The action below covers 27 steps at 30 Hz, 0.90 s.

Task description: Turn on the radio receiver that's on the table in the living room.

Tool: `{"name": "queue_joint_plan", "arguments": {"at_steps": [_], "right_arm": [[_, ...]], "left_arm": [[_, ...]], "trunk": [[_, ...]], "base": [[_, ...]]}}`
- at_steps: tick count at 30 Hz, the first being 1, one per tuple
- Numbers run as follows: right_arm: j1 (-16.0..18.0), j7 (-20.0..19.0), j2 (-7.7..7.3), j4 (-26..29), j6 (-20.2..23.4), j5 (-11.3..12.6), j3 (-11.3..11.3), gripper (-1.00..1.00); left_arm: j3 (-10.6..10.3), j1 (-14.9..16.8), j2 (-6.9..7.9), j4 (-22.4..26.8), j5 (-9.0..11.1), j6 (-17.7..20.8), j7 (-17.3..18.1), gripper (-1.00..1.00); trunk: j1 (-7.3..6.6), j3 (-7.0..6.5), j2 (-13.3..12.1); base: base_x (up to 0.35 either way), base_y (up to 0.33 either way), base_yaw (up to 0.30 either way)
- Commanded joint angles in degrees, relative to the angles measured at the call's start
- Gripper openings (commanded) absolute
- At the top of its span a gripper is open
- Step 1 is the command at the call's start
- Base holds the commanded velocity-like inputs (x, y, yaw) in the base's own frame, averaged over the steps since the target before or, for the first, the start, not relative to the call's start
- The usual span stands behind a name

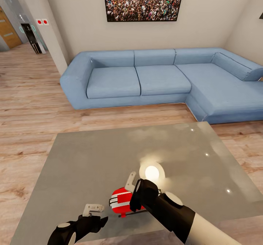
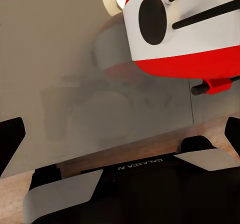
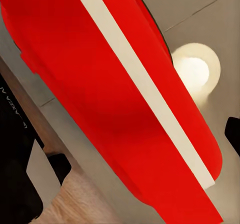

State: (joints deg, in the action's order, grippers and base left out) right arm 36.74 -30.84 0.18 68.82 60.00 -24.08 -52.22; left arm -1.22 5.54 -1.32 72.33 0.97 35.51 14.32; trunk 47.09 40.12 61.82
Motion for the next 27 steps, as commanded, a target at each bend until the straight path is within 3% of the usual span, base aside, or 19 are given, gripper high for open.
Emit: {"name": "queue_joint_plan", "arguments": {"at_steps": [1,11,19,27], "right_arm": [[0.0,0.0,-0.02,0.0,0.0,0.0,0.0,1.0],[0.95,0.03,-0.01,-0.63,0.0,-0.04,0.11,1.0],[2.11,-0.09,1.41,-6.63,-2.59,0.08,0.31,1.0],[2.14,-0.08,2.13,-8.9,-3.54,0.03,0.37,1.0]], "left_arm": [[0.0,0.0,0.0,0.0,0.0,0.0,0.0,1.0],[-0.01,0.0,0.0,0.0,-0.02,0.0,0.0,1.0],[-0.01,0.0,0.0,0.0,0.0,0.0,0.0,1.0],[-0.01,0.0,0.0,0.0,0.0,0.0,-0.01,1.0]], "trunk": [[0.0,0.0,0.0],[0.0,0.0,0.0],[0.0,0.0,0.0],[0.0,0.0,0.0]], "base": [[0.0,0.0,0.0],[0.0,0.0,0.0],[0.0,0.0,0.0],[0.0,0.0,0.0]]}}
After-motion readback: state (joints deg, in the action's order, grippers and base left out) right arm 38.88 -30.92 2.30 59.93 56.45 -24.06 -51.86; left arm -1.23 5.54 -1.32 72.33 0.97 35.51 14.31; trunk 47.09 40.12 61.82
